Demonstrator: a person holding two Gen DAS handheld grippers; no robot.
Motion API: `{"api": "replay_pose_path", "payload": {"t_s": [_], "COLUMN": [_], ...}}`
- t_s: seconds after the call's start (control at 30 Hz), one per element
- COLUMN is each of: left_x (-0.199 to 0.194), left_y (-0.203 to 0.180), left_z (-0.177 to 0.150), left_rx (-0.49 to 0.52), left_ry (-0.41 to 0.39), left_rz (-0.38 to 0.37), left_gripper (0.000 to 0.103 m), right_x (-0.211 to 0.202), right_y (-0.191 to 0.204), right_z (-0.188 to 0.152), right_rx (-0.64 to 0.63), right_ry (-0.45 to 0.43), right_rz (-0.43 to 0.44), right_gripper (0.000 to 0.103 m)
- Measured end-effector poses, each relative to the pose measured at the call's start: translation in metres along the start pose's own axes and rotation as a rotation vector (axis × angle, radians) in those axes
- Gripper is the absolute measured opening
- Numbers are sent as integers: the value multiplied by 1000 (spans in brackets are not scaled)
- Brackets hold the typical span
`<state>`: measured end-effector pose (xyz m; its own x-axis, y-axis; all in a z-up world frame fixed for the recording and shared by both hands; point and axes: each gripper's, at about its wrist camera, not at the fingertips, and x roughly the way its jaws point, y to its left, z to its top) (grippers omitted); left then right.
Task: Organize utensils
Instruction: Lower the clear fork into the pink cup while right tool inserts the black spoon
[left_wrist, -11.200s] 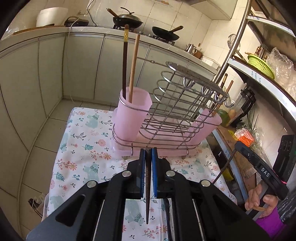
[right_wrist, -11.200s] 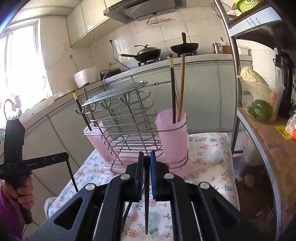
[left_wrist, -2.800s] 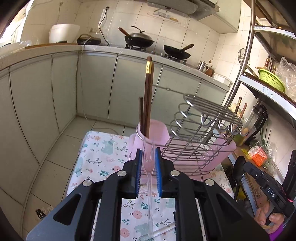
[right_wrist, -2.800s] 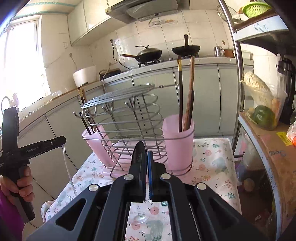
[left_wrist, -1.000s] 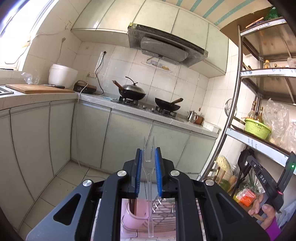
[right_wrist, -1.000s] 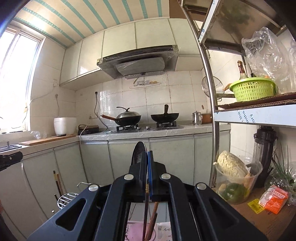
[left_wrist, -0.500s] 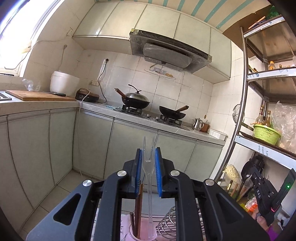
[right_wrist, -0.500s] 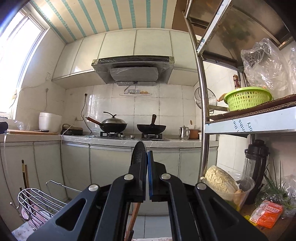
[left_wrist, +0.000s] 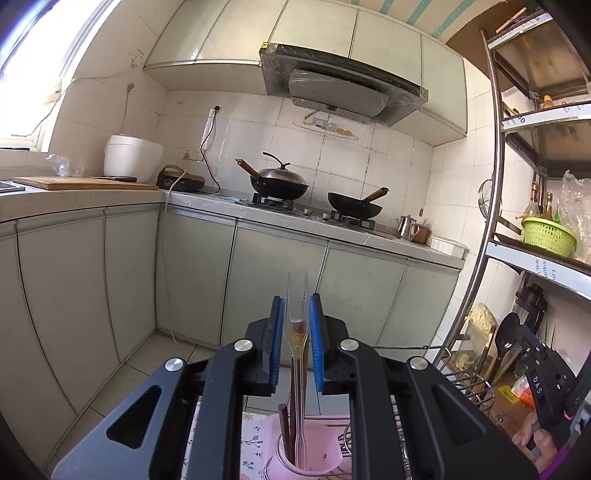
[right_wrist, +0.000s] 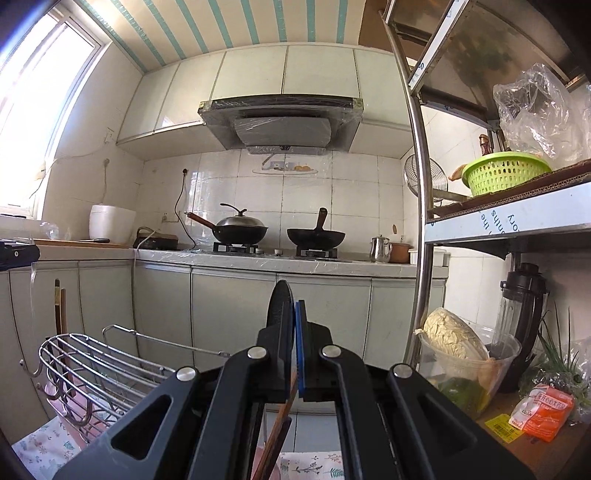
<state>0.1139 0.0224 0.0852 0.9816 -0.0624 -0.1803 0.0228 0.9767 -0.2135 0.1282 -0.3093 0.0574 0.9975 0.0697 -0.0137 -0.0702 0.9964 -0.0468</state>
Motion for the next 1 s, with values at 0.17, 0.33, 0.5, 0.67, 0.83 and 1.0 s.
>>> {"api": "replay_pose_path", "payload": {"t_s": [0.17, 0.33, 0.5, 0.67, 0.83, 1.0], "left_x": [4, 11, 17, 22, 24, 23], "left_y": [3, 5, 6, 10, 15, 21], "left_z": [-15, -36, -54, -65, -65, -66], "left_rx": [-15, -20, -21, -33, -47, -77], "left_ry": [42, 98, 149, 176, 185, 207], "left_rz": [-6, -3, 2, 24, 50, 39], "left_gripper": [13, 13, 13, 13, 15, 36], "right_x": [-4, -8, -10, -13, -9, -8], "right_y": [2, 2, 2, -1, -3, -1], "right_z": [-14, -31, -42, -45, -44, -47], "right_rx": [29, 59, 71, 93, 87, 91], "right_ry": [66, 134, 168, 177, 205, 232], "right_rz": [26, 43, 48, 48, 67, 86], "right_gripper": [2, 2, 2, 2, 3, 12]}}
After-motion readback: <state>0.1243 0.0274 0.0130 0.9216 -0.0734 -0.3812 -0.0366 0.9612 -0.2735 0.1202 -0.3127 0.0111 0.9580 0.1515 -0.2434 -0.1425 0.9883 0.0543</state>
